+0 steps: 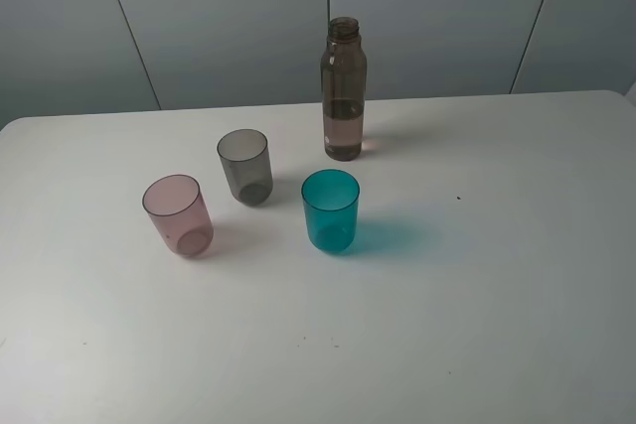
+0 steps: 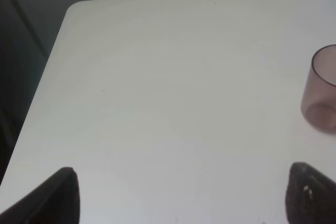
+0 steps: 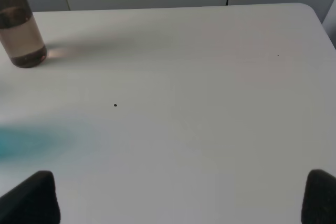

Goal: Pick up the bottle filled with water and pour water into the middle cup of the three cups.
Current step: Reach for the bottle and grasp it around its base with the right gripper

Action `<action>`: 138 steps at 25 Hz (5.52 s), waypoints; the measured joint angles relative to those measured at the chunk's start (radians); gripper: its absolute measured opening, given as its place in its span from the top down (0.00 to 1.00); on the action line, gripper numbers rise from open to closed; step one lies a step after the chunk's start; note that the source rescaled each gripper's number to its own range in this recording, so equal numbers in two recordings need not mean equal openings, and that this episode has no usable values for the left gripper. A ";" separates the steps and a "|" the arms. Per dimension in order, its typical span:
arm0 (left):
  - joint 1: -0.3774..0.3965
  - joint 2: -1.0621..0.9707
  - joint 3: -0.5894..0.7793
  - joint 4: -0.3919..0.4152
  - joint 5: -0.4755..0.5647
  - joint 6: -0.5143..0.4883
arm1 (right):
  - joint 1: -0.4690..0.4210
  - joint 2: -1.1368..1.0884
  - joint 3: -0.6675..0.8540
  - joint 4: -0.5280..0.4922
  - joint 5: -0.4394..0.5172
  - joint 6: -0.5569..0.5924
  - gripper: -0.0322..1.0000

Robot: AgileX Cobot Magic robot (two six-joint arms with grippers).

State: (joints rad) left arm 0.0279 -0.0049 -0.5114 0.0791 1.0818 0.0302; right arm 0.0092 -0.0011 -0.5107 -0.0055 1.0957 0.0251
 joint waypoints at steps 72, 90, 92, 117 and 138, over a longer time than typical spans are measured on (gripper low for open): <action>0.000 0.000 0.000 0.000 0.000 0.004 | 0.367 1.798 -0.213 -0.176 -1.597 0.020 0.00; 0.000 0.000 0.000 0.000 0.000 0.004 | 0.368 2.070 -0.422 -0.350 -1.816 0.197 0.00; 0.000 0.000 0.000 0.000 0.000 0.004 | 0.368 2.091 -0.435 -0.350 -1.816 0.198 0.00; 0.000 0.000 0.000 0.000 0.000 0.000 | 0.368 2.260 -0.576 -0.350 -1.866 0.243 0.00; 0.000 0.000 0.000 0.000 0.000 0.000 | 0.368 2.279 -0.628 -0.350 -1.902 0.241 0.00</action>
State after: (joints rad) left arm 0.0279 -0.0049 -0.5114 0.0791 1.0818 0.0302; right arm 0.3773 2.2780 -1.1388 -0.3554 -0.8064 0.2665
